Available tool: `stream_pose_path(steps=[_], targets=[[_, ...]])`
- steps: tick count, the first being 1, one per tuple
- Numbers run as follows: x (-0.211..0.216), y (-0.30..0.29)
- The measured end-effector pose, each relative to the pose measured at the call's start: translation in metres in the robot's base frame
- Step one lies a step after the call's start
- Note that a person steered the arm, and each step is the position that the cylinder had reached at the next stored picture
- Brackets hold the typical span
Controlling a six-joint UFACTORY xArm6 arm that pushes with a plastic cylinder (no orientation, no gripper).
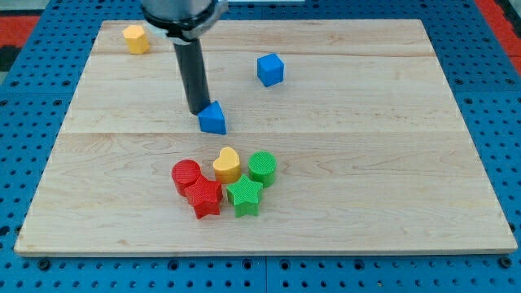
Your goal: Push the blue triangle into the yellow heart
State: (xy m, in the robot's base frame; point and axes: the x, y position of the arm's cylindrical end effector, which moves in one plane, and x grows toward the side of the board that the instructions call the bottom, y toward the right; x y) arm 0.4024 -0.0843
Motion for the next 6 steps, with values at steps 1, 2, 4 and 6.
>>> stream_pose_path(steps=[1,2,4,6], targets=[[-0.015,0.001],[0.003,0.019],[0.073,0.018],[0.0,0.133]])
